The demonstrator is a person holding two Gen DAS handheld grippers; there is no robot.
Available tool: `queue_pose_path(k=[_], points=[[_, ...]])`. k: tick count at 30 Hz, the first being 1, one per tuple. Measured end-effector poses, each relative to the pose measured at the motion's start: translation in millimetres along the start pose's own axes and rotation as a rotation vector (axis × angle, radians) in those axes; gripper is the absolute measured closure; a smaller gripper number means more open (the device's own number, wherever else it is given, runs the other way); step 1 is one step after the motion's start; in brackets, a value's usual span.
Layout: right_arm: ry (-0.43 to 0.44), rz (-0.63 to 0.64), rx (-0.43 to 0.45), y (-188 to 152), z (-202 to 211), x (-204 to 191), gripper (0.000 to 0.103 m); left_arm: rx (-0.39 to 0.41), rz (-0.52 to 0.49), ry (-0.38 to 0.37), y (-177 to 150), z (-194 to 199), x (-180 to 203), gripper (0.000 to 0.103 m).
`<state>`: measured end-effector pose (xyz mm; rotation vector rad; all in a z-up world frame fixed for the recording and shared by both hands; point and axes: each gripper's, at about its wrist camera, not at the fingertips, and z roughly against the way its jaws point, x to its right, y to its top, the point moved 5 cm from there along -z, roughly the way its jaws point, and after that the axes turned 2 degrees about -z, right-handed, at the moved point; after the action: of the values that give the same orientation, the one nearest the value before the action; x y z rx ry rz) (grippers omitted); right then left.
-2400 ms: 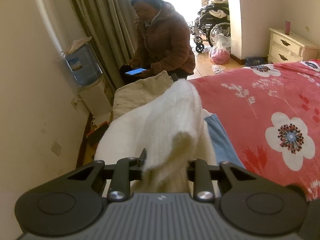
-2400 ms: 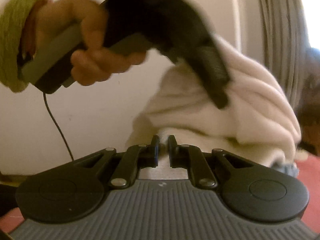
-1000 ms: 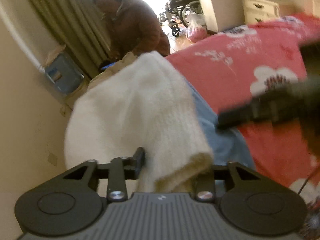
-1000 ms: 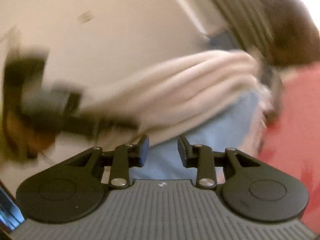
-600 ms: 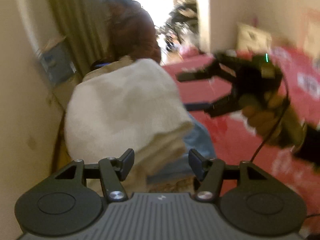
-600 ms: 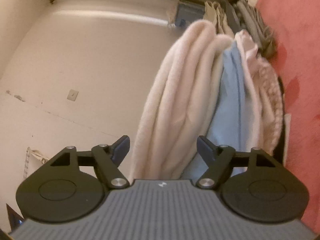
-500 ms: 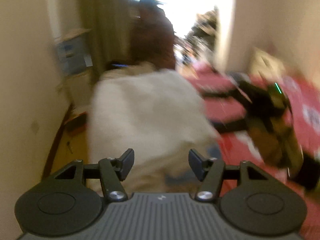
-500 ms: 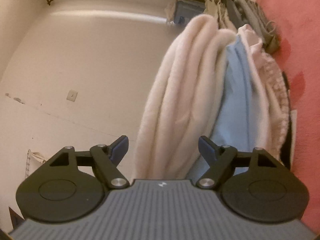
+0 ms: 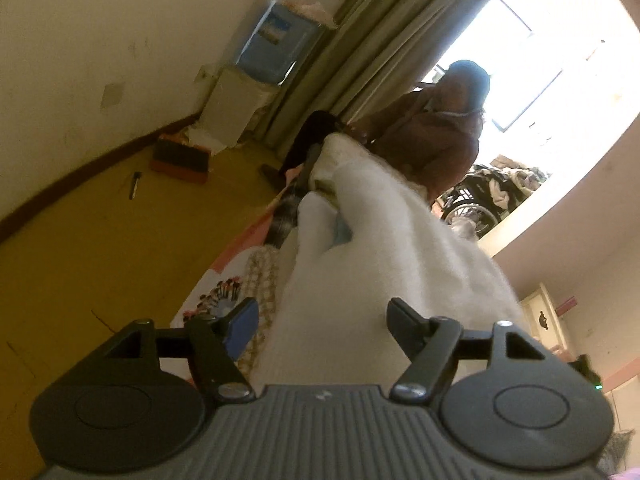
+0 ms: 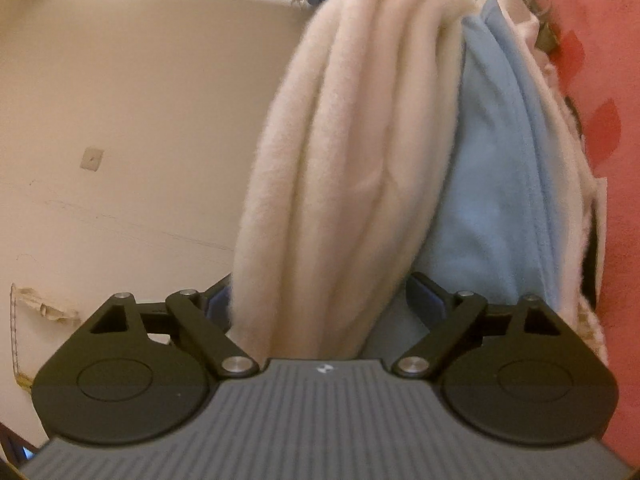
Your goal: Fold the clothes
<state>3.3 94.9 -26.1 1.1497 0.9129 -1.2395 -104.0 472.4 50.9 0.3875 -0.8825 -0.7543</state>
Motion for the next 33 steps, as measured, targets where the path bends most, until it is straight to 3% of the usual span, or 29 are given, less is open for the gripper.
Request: queue_pose_path(k=[5,16,22,24,28,33], points=[[-0.018,-0.008,-0.002,4.2,-14.6,-5.2,0.004,-0.010,0.097,-0.041,-0.7,-19.5,-19.1,0.024],[-0.012,-0.023,-0.005,10.9,-30.2,-6.3,0.000,-0.023,0.135,-0.085,-11.1,-20.9,-18.0,0.025],[0.025,-0.002,0.015,6.6,-24.1,-15.3,0.014,-0.030,0.034,-0.079,-14.1,-15.5,7.4,0.035],[-0.004,-0.008,-0.001,4.7,-30.9,-10.7,0.017,-0.030,0.008,-0.061,-14.3,-16.2,14.3,0.041],[-0.005,-0.018,-0.004,8.6,-29.2,-22.6,0.041,-0.013,-0.034,-0.031,-10.3,-10.0,29.5,0.058],[0.067,-0.102,-0.014,27.0,-15.6,-36.5,0.048,-0.034,-0.068,-0.093,-0.7,5.2,63.2,0.062]])
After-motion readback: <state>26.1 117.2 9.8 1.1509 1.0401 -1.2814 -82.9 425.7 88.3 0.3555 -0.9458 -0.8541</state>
